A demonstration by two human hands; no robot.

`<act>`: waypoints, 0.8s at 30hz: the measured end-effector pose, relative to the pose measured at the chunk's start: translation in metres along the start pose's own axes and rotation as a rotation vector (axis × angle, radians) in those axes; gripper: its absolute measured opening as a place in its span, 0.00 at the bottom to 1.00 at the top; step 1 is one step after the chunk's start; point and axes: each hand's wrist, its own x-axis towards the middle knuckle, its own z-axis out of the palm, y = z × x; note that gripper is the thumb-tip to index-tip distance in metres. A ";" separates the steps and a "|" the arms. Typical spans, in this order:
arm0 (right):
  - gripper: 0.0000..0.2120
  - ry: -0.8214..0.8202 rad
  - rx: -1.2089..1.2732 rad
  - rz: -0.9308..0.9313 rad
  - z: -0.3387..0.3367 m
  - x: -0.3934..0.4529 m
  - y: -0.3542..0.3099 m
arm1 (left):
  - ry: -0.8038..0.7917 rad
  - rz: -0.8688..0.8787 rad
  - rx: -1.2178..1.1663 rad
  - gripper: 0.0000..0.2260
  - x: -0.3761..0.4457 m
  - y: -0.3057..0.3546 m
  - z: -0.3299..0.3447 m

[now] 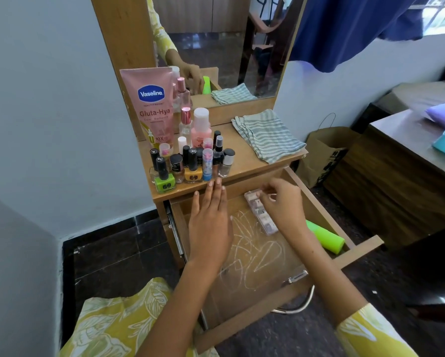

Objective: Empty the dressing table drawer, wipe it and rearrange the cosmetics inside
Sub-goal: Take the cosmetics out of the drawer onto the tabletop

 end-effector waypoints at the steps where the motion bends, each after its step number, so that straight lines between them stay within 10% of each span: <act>1: 0.11 -0.126 -0.169 0.058 0.001 -0.001 0.007 | -0.002 0.003 -0.001 0.27 0.000 -0.001 0.000; 4: 0.24 -0.444 -0.451 0.261 0.007 0.004 0.020 | 0.010 -0.008 -0.014 0.27 -0.001 0.000 -0.002; 9: 0.40 -0.466 -0.432 0.433 0.022 0.014 0.020 | 0.023 -0.009 -0.020 0.27 0.000 0.001 -0.003; 24: 0.42 -0.402 -0.440 0.334 0.021 -0.012 0.005 | 0.016 -0.007 -0.024 0.26 -0.001 0.001 -0.007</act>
